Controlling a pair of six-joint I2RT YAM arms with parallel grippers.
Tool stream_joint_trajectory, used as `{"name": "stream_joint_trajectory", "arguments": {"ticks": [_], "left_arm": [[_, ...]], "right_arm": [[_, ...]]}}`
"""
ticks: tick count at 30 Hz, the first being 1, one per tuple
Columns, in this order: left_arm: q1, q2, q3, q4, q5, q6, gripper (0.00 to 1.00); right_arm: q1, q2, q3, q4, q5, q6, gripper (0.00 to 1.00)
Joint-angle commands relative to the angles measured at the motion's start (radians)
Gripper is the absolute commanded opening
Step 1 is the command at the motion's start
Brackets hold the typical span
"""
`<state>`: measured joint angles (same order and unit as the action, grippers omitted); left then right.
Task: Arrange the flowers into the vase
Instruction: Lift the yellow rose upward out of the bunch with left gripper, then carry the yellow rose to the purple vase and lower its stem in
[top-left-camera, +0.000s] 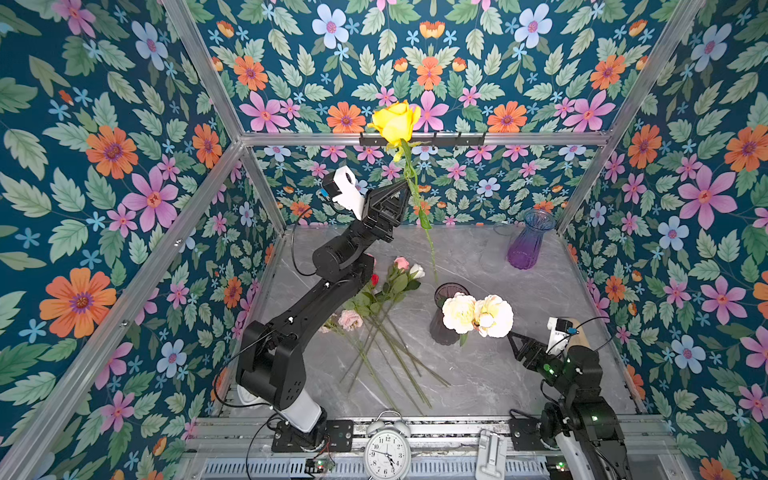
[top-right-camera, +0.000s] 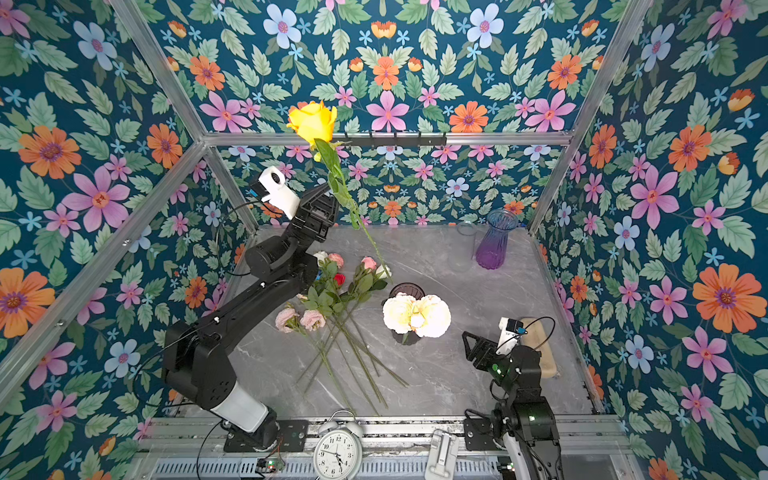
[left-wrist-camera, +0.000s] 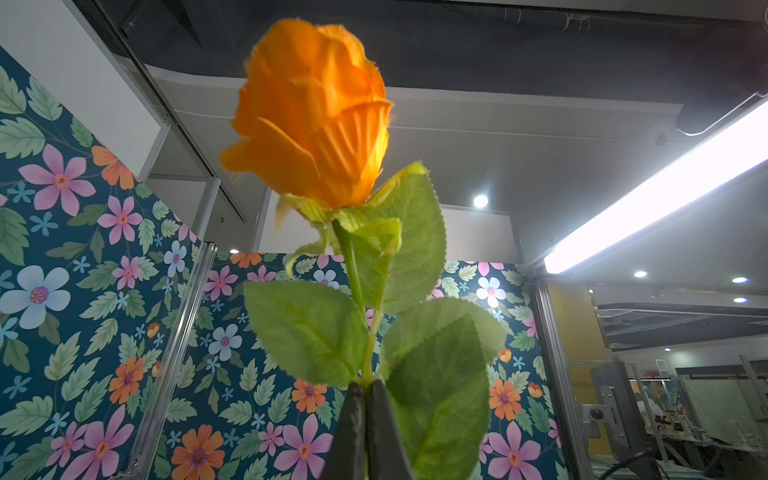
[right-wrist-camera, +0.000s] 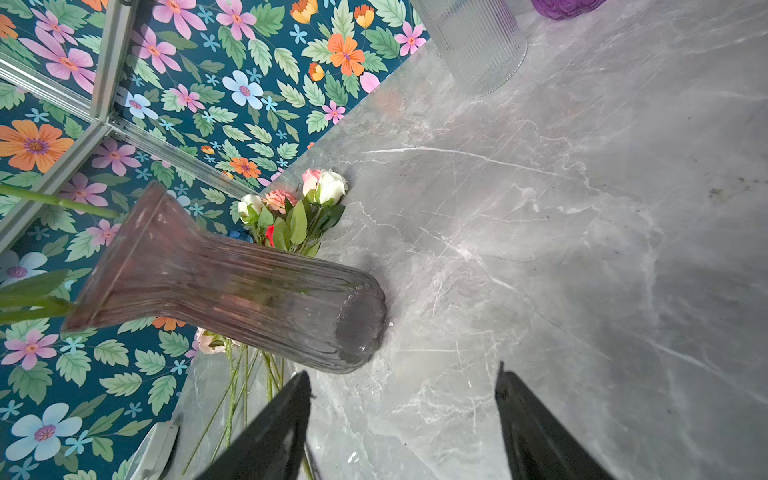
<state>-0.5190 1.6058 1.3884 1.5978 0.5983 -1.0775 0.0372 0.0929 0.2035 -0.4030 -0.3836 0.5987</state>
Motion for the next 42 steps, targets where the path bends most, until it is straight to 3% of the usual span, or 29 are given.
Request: {"name": "stream_joint_trajectory", "arguments": {"ticks": [1,14,31,32,33,36,37,42], "left_arm": [[0.001,-0.007,0.008,0.031,-0.024,-0.053,0.00],[-0.055,0.046,0.005,0.033,-0.009,-0.071,0.00],[-0.056,0.105,-0.217,0.037,-0.022,-0.053,0.00],[-0.056,0.106,-0.224,0.036,-0.021,-0.054,0.11],[-0.055,0.106,-0.232,0.036,-0.017,-0.057,0.31],[-0.049,0.101,-0.252,0.036,0.036,-0.068,0.77],[-0.047,0.096,-0.263,0.036,0.061,-0.066,0.99],[-0.022,0.037,-0.409,0.033,0.134,-0.045,1.00]], "right_arm": [[0.000,-0.002,-0.004,0.007,0.011,0.006,0.72],[0.001,-0.007,-0.004,0.002,0.011,0.005,0.72],[0.001,-0.016,-0.004,-0.001,0.009,0.005,0.72],[0.001,-0.016,-0.004,-0.001,0.009,0.005,0.72],[0.000,-0.017,-0.004,-0.001,0.009,0.006,0.72],[0.000,-0.016,-0.004,-0.003,0.009,0.006,0.72],[0.000,-0.017,-0.004,-0.002,0.009,0.006,0.72],[0.000,-0.025,-0.004,-0.005,0.010,0.006,0.72]]}}
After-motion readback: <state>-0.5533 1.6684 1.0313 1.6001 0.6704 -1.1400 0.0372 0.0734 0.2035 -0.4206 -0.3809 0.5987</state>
